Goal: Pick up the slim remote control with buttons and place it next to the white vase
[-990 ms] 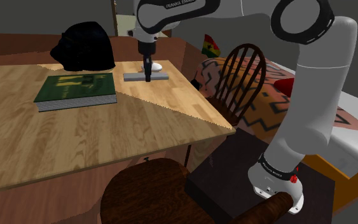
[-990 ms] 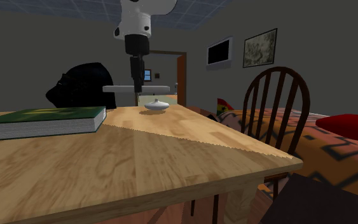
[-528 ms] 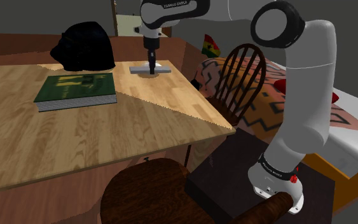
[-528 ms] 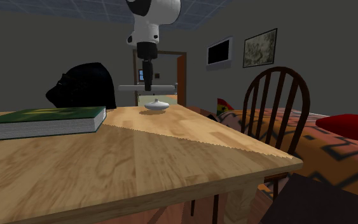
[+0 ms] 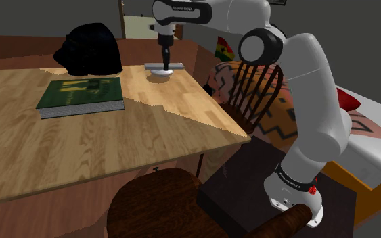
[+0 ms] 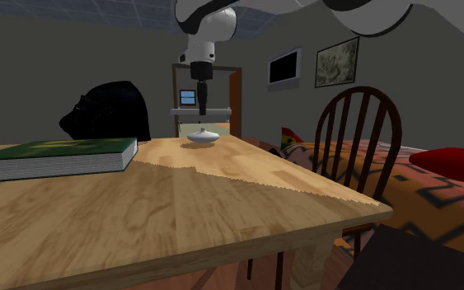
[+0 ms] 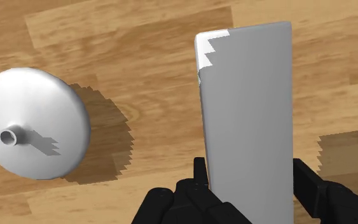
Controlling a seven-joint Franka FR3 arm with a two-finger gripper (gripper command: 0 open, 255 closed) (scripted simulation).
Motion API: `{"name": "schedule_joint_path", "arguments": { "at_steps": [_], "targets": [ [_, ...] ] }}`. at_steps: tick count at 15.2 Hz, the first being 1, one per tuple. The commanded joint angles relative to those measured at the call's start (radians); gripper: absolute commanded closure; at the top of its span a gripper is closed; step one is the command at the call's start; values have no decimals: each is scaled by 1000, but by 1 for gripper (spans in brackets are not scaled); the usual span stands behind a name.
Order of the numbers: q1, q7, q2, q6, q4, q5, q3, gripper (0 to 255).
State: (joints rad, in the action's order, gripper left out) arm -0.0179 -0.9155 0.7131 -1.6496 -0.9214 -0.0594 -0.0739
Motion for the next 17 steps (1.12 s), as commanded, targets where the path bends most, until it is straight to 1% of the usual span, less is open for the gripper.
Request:
{"name": "schedule_joint_path", "arguments": {
  "at_steps": [1,8,17],
  "targets": [
    [-5,-10,43,10,53,-1,2,255],
    [-10,-7,18,-103,-85,-1,2,255],
    [-13,-4,21,-221,-200,-2,3,255]
  ]
}}
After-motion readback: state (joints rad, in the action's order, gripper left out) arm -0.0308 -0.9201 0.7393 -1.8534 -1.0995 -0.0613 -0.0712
